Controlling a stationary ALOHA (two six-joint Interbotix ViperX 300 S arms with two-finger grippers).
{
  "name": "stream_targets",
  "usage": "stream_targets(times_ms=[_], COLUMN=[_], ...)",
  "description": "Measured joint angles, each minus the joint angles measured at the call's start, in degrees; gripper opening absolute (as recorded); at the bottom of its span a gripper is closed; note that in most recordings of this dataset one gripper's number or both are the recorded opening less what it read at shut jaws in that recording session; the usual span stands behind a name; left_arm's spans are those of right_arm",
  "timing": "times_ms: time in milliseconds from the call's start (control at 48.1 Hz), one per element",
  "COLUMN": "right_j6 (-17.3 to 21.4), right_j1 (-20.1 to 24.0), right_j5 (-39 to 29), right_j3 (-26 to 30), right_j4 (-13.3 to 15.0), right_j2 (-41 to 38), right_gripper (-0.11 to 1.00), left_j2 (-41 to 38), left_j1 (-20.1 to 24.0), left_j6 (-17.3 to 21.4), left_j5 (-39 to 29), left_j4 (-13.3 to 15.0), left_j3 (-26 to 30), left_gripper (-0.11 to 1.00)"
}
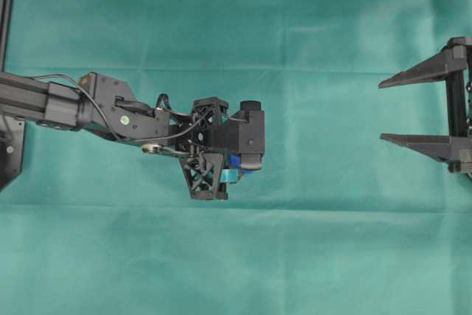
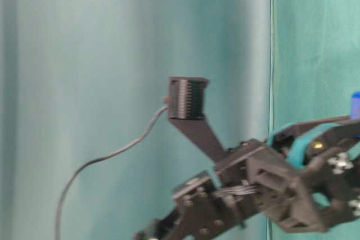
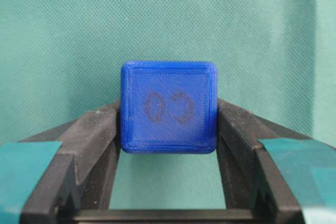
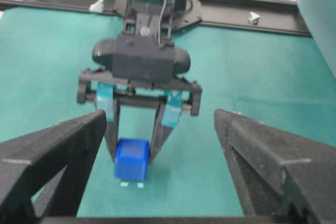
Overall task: Handover the blue block to the right arm after grasping it with the left arm, then place it in the designated position.
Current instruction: 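Lift the blue cube with the left gripper and raise it toward center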
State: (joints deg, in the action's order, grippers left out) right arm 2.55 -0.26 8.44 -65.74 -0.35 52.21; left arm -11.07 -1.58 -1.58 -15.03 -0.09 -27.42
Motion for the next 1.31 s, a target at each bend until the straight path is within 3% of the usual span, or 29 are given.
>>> stream_targets(times_ms=[353, 915, 1309], right_j6=[0.00, 0.00, 0.00], right_j1=[0.00, 0.00, 0.00], right_j5=[0.00, 0.00, 0.09], right_j3=[0.00, 0.00, 0.00], right_j4=[0.00, 0.00, 0.00], right_j2=[-0.35, -0.35, -0.97], right_gripper=[0.93, 0.93, 0.93], left_j2=[11.16, 21.88, 23.55], left_j1=[0.00, 0.00, 0.09], left_j6=[0.00, 0.09, 0.18], left_j5=[-6.94, -16.17, -19.25], left_j4=[-0.09, -0.26, -0.26], left_j3=[1.76, 8.26, 10.02], left_gripper=[0.47, 0.47, 0.47])
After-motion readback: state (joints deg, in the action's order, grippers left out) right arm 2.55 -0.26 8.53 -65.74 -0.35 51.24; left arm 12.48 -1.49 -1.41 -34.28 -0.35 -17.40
